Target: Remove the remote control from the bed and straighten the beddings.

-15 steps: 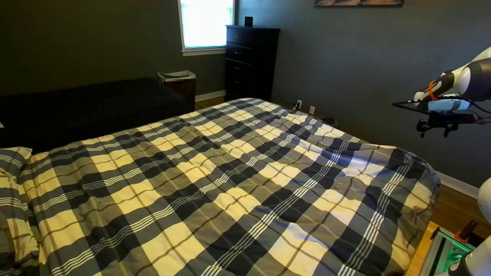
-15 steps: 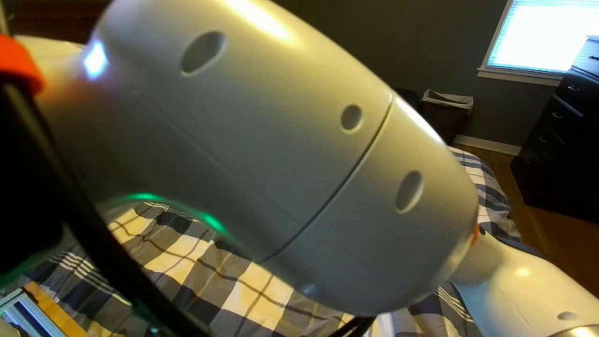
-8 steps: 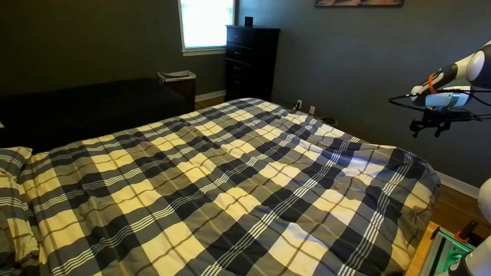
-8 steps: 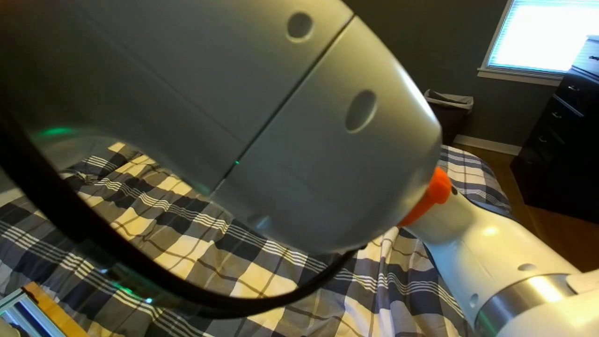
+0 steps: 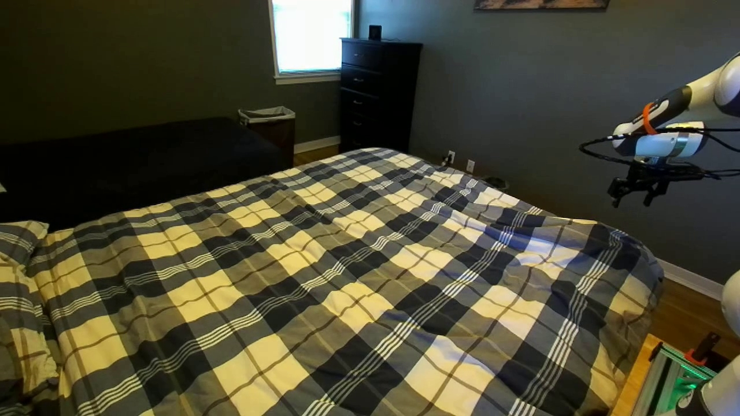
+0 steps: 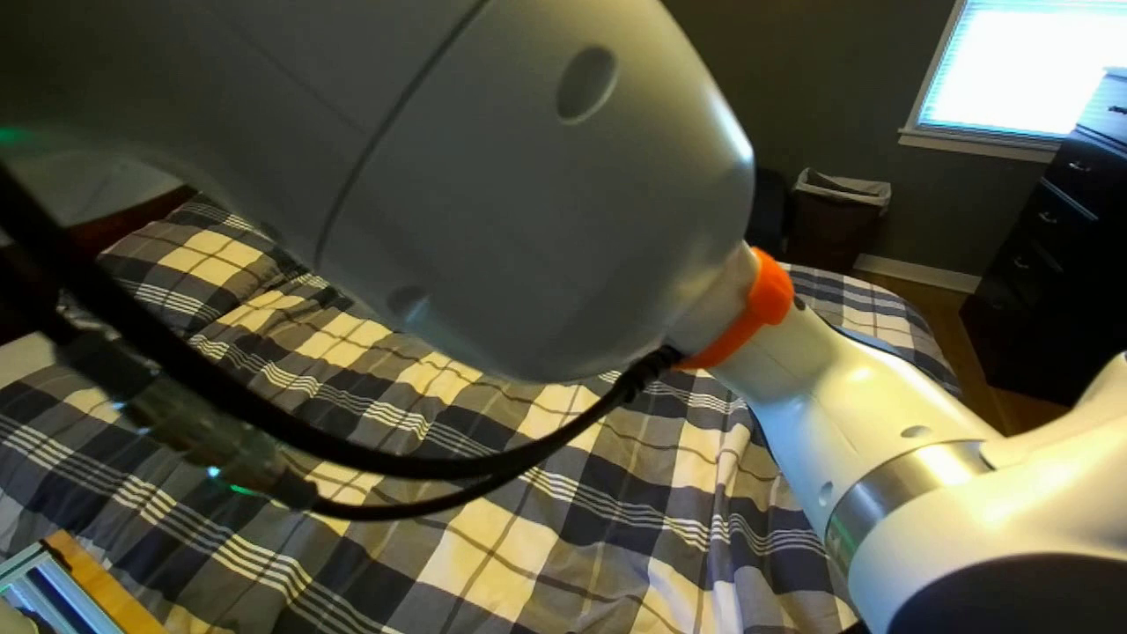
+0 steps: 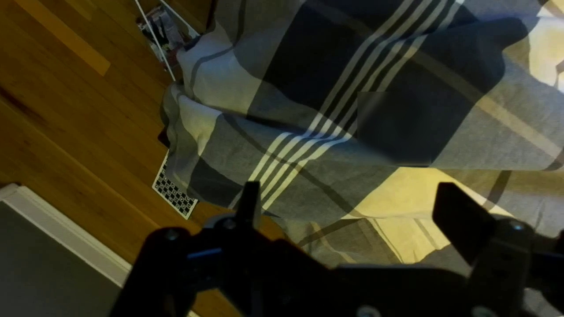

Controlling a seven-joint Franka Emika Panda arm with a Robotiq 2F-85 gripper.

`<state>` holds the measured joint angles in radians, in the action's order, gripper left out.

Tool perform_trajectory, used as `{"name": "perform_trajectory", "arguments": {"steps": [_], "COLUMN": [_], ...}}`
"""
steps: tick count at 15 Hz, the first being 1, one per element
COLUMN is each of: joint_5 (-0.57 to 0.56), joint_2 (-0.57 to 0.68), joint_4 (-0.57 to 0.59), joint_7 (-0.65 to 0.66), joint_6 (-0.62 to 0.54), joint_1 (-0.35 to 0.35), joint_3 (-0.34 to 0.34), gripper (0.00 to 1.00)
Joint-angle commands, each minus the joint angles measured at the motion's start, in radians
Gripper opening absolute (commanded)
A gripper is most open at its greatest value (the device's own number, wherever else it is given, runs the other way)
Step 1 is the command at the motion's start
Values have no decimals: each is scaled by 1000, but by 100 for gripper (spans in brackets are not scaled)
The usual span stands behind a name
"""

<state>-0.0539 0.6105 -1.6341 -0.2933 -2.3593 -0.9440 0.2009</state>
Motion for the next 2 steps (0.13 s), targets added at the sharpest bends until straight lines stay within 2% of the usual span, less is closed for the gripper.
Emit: {"name": "perform_trajectory", "arguments": {"steps": [1, 2], "joint_5": [11, 11], "joint_2": [-2, -6], "joint_4": [0, -3], "joint_7": [-7, -9], "joint_6": [3, 3], "joint_1": [14, 15], "joint_3": [11, 11], "gripper": [100, 100]}}
